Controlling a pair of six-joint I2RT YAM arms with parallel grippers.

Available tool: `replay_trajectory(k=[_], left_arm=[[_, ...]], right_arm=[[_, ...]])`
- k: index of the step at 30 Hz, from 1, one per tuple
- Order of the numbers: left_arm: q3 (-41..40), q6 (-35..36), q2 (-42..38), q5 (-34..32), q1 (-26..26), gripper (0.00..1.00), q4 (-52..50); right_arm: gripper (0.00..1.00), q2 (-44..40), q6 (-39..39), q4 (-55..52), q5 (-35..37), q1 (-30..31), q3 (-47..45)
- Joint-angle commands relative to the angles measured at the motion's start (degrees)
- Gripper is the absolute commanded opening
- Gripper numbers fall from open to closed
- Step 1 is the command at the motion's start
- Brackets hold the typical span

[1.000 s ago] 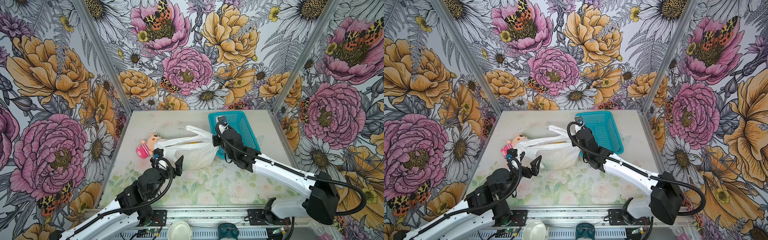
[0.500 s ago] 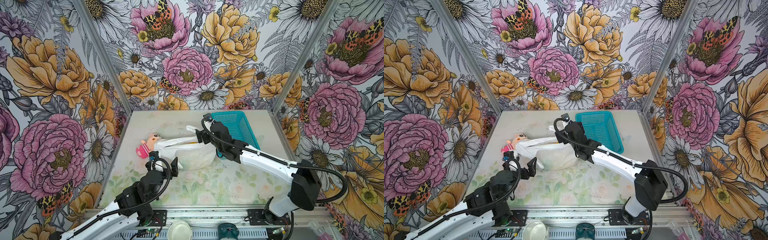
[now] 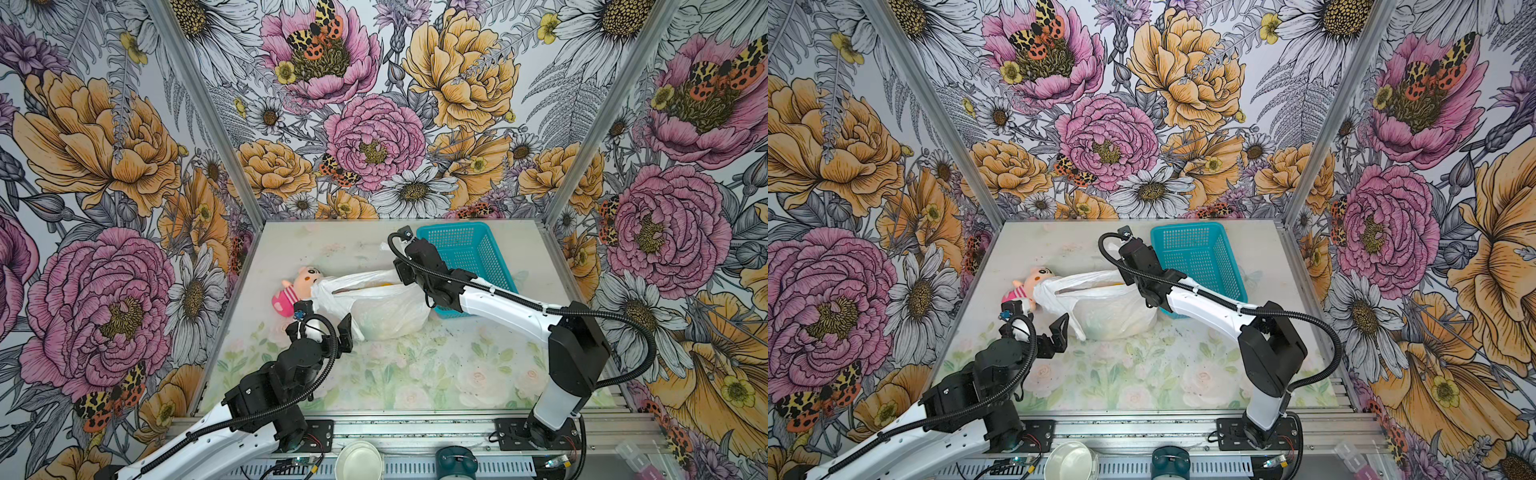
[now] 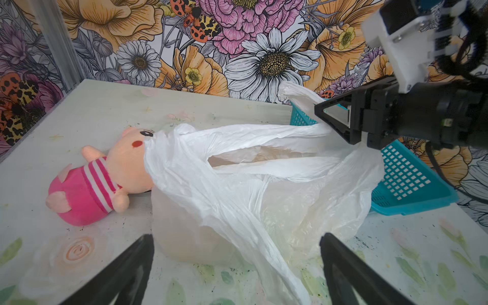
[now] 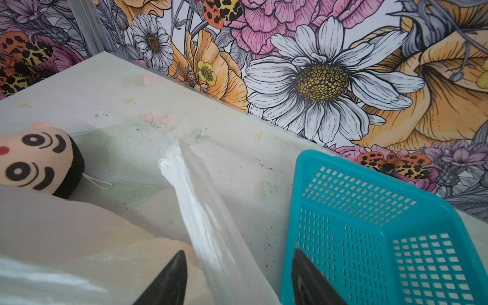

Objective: Untie the knot of the plastic bag and take out the fruit
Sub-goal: Untie the plastic bag at the center of the table.

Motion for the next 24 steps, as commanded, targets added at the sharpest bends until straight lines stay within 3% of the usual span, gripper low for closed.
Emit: replay_trajectory(k=[1,3,7,10,19,24], left_arm=[[1.2,-0.7,0.8,1.8,0.0,0.99,-0.9],[1.1,-0.8,1.8,1.9,0.1,0.99,-0.9],[1.7,-0.8,3.8,2.8,0.1,0.99,-0.8],[2.6,-0.5,5.7,3.3,0.1,0.99,-0.7],[0.6,1.0,9.0,12.3,0.5,0.99,6.6],[0.6,-1.1,14.0,19.9,6.9,0.98,7.9]], right_arm=[[0.67,-1.1,0.2,-0.3,1.1,-0.4,1.3],[0.61,-0.8,0.2,-0.3,1.6,-0.7,1.4],[0.20,-1.6,2.0,-0.3,2.1,-1.4,0.5],[0.00,-3.3,3.1,-0.3,3.0,-1.5,-0.1],[0.00,-10.9,6.8,4.3,5.4,-1.8,-6.4],[0.00,-13.6,7.5,5.6,3.8,-1.8,-8.6]])
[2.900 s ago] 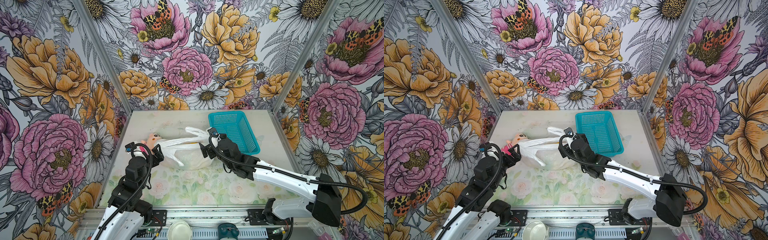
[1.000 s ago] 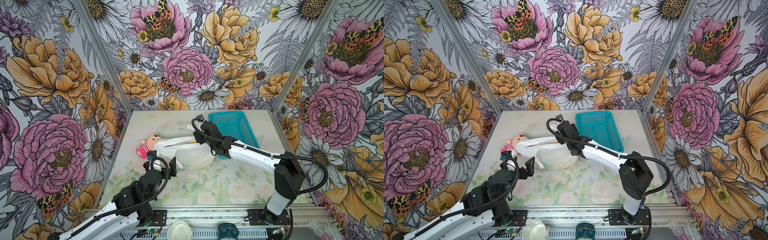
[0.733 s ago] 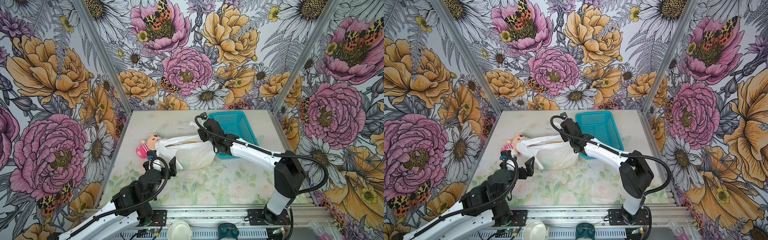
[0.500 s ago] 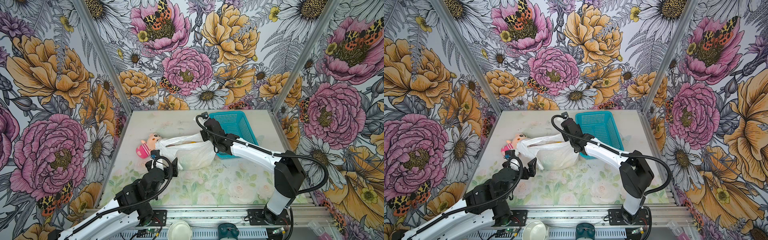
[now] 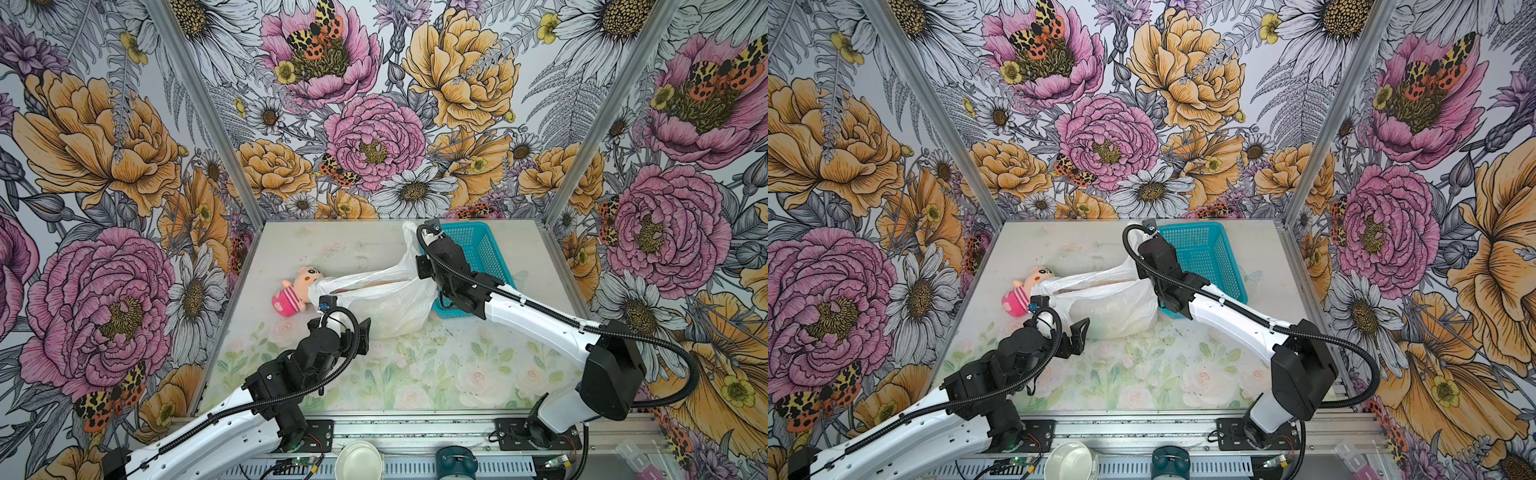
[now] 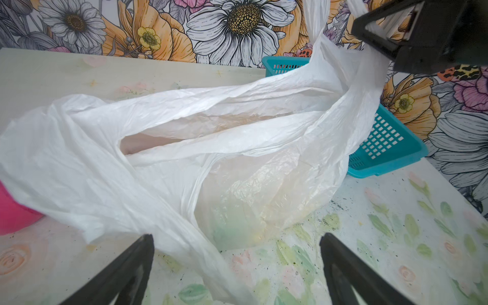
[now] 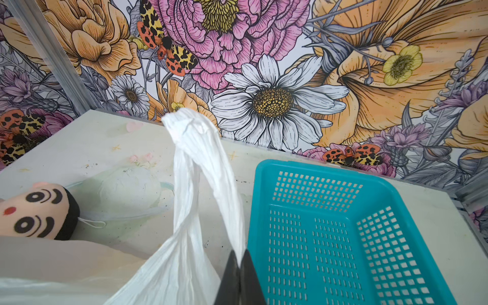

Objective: Untie the knot of the plastic bag and take out the fruit
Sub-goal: Untie the plastic bag at the center of the table.

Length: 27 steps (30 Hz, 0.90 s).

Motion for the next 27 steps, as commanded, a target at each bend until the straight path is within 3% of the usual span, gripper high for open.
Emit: replay_trajectory(k=[1,5,12,18,27], left_arm=[[0.0,-1.5,3.4,9.1,4.9,0.95,2.6],[0.5,-3.4,6.4,13.8,8.8,0.92,2.2],[5.3,-6.0,5.5,10.6,8.3,0.96,-5.3],[12.7,-7.8,8.8,0.1,2.5,0.98,-17.1],[13.0,-8.4,16.4,1.2,1.2,0.98,-17.9]], right_arm=[[0.00,-2.6,1.6,3.1,-0.4,-0.4,-2.0],[0.00,-4.4,2.0,5.2,-1.1,-0.4,-4.5],[0.00,-5.9,2.0,4.9,-2.3,-0.3,-5.2],[0.00,-6.3,2.3,4.9,-1.5,-0.3,-5.4],[0.00,-6.5,2.7,4.7,-1.3,-0.3,-6.1]])
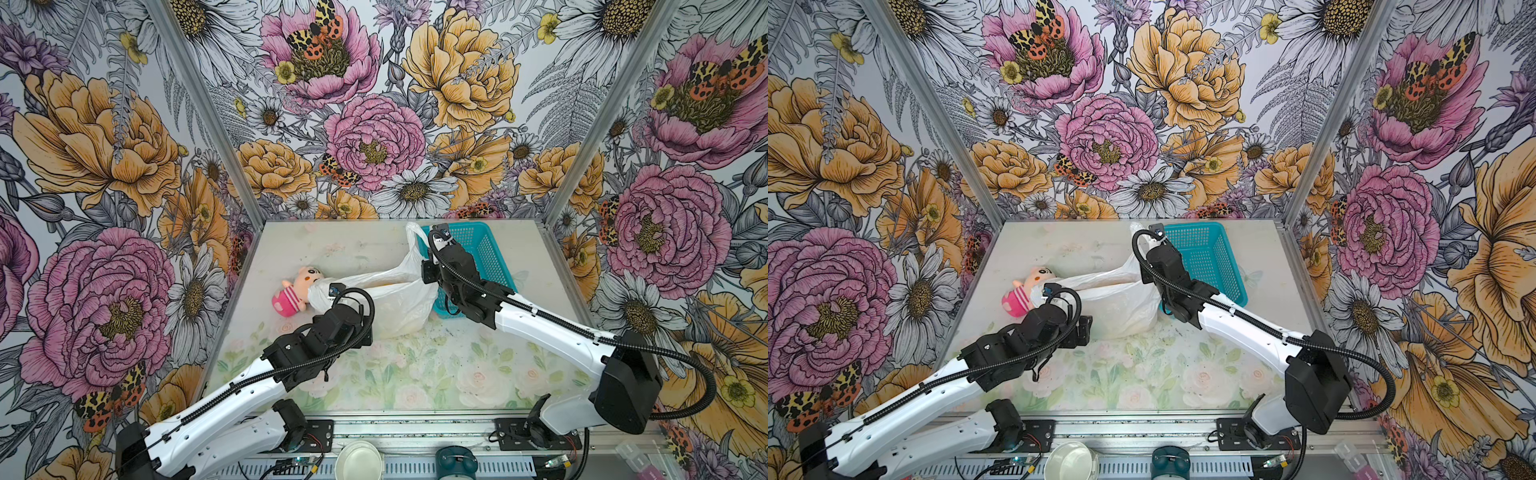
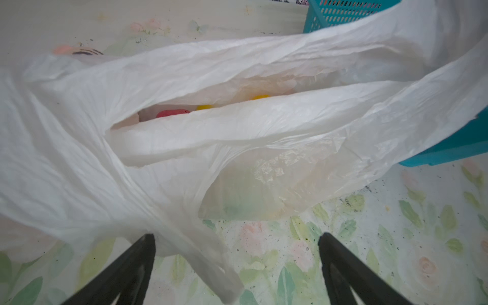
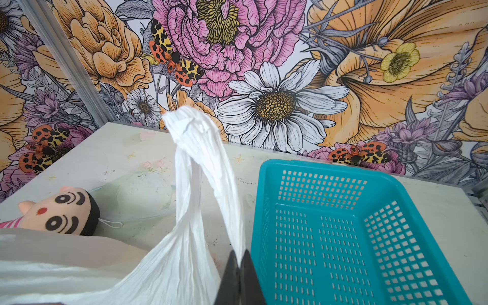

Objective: Untie the knot of the plastic bag and take out the fruit
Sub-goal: Untie the plastic bag at the center of the table, then pick up the plastic bag from the center of the table.

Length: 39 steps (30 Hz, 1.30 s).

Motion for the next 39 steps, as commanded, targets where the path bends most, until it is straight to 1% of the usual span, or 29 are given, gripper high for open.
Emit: replay_trajectory(k=[1,6,10,13,15,17,18,19,21,23,24,25,27,29,32,34,35,39], left_arm=[[1.0,-0.6,1.6,-1.4,-1.0,0.98,-2.3],[1.4,-1.3,3.5,-3.8,-1.3,0.99,-3.4],[2.0,-0.9,5.8,-3.5,-0.3,0.99,-3.2],[2.6,-0.2,8.5,-3.1,1.1,0.99,-2.7],[2.1,0.6,10.8,-1.6,2.9,0.99,-0.8],[1.9,1.0,13.2,-0.6,4.2,0.96,0.6],[2.3,1.3,14.4,-0.7,4.7,0.90,0.9],[2.8,1.1,15.3,-1.2,4.9,0.82,1.0],[3.4,1.1,16.1,-1.5,5.0,0.54,1.7],[3.8,1.2,15.9,-1.4,5.5,0.31,2.4],[4.0,1.2,15.7,-1.4,5.7,0.20,2.8],[4.3,1.3,15.3,-1.4,5.9,0.15,3.2],[4.9,2.1,14.3,-1.0,6.9,0.08,4.5],[5.3,3.5,13.5,1.7,9.7,0.00,7.3],[7.1,5.2,13.8,10.4,18.0,0.00,12.2],[10.3,6.3,15.2,12.8,22.3,0.00,13.4],[12.7,6.7,16.4,12.9,24.3,0.00,13.6],[23.6,8.3,23.4,22.1,30.1,0.00,13.5]], right_arm=[[0.00,-2.2,1.3,1.4,0.0,-0.3,-0.7],[0.00,-3.1,1.1,1.0,0.5,-0.3,-1.4],[0.00,-3.6,1.2,1.4,0.3,-0.3,-1.9],[0.00,-3.7,1.3,1.4,-0.3,-0.3,-1.9],[0.00,-3.8,1.2,1.4,-0.5,-0.3,-1.9],[0.00,-3.9,1.3,1.6,-0.6,-0.3,-2.2],[0.00,-4.1,1.4,1.8,-0.7,-0.2,-2.4],[0.00,-4.2,1.5,1.9,-0.8,-0.2,-2.5],[0.00,-4.3,1.6,2.1,-1.1,-0.2,-2.7],[0.00,-4.4,1.7,2.0,-1.4,-0.2,-2.8],[0.00,-4.4,1.7,2.0,-1.4,-0.2,-2.8],[0.00,-4.4,1.7,2.2,-1.4,-0.2,-2.9],[0.00,-4.3,1.8,3.7,-1.4,-0.2,-3.4],[0.00,-3.7,1.5,5.9,-1.3,-0.2,-3.6],[0.00,-1.4,-0.3,11.8,-1.0,-0.4,-2.7],[0.00,0.8,-2.1,15.7,-2.2,-0.8,-1.0],[0.00,2.1,-2.9,17.4,-3.4,-1.3,0.6],[0.00,8.1,-4.4,20.0,-5.1,-3.0,9.3]])
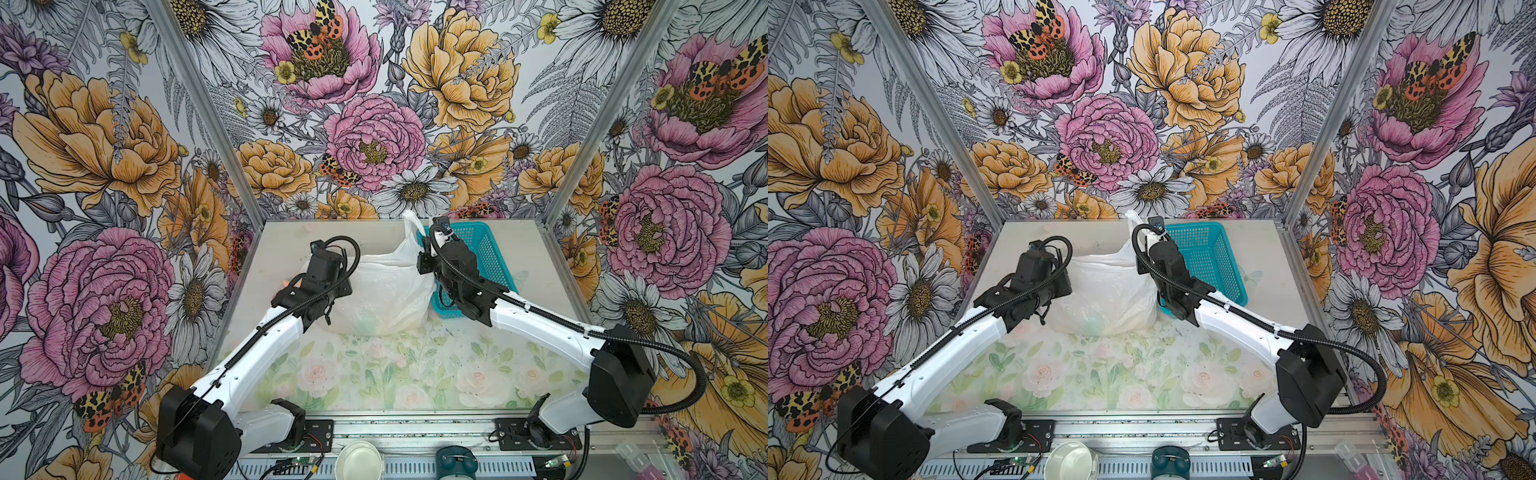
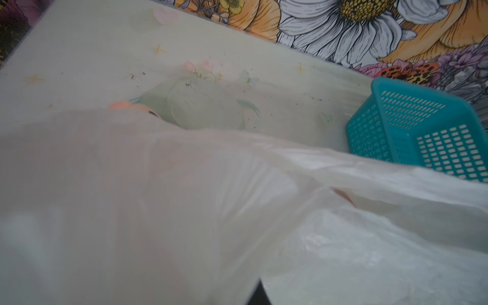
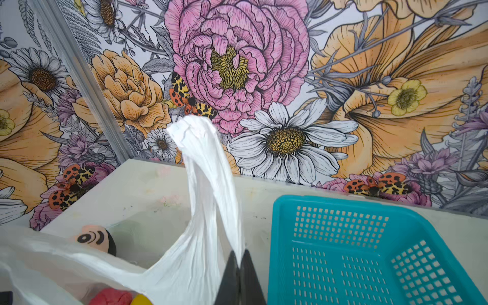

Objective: Untie the knot of the plastic bag and take out the fruit
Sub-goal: Pick up the plastic bag from the center of the table, then place the plastic bag at the top-center of the table.

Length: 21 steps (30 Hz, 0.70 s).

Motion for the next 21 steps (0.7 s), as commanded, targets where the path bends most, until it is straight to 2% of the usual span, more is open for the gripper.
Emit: replay_trajectory(k=[1,3,8,13,18,21], left_arm=[[8.6,2.6,4.7,11.1,3.4,0.00,3.4],[14.4,2.9,7.9,13.4,4.5,0.00,2.4],[26.0,3.1,12.0,13.3,7.1,0.00,-2.0],[30.1,3.6,10.4,13.4,7.8,0.00,-2.9],[26.3,4.1,6.3,11.3,4.3,0.00,-3.2],[20.6,4.6,3.1,4.9,-2.1,0.00,-3.1]], right_arm=[[0.00,4.7,-2.0,5.7,-2.8,-1.7,9.3],[0.00,8.2,-1.5,3.8,-4.7,-2.9,15.8],[0.00,16.4,0.2,-0.7,-10.4,-5.3,31.5],[0.00,22.1,-0.3,-3.1,-14.5,-6.3,41.7],[0.00,22.5,1.3,-1.7,-17.0,-7.0,41.1],[0.00,20.8,3.6,1.5,-17.7,-7.0,35.0]])
